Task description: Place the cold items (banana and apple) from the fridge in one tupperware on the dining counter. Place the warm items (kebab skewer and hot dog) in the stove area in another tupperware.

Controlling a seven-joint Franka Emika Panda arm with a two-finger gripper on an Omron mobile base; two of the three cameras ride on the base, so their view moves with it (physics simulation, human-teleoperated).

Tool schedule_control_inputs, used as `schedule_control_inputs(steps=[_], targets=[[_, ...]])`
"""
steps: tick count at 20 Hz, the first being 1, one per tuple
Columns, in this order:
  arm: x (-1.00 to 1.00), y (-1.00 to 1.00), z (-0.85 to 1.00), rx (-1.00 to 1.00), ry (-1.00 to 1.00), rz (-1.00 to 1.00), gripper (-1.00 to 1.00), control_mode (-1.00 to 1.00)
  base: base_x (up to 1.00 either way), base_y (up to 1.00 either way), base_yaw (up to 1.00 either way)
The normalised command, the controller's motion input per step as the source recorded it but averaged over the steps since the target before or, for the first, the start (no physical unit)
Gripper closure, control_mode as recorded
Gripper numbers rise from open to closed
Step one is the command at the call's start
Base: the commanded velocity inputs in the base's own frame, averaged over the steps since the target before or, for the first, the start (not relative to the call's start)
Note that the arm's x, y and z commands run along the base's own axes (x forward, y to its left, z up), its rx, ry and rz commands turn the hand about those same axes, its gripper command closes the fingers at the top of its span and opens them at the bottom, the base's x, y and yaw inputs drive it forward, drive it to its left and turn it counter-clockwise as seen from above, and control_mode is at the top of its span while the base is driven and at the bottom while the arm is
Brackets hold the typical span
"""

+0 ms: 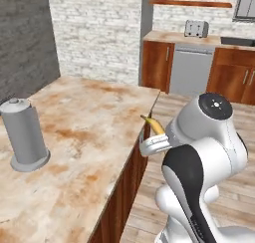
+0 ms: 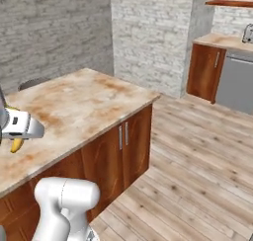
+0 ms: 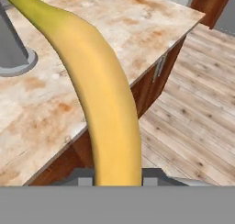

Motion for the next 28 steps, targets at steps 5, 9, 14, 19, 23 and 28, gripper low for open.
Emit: schedule_control_inputs(steps=[5,9,14,19,23,28], targets=[[0.0,0.0,0.0,0.0,0.0,0.0,1.0,1.0,-0.84,0.0,0.35],[0.0,0.0,0.0,0.0,0.0,0.0,1.0,1.0,-0.77,0.15,0.24],[0.0,0.0,0.0,0.0,0.0,0.0,1.0,1.0,-0.74,0.24,0.24],[0.0,0.0,0.0,0.0,0.0,0.0,1.0,1.0,-0.82,0.37,0.27],[0.0,0.0,0.0,0.0,0.0,0.0,1.0,1.0,-0.95,0.45,0.27],[0.0,0.0,0.0,0.0,0.0,0.0,1.0,1.0,-1.0,0.51,0.25]])
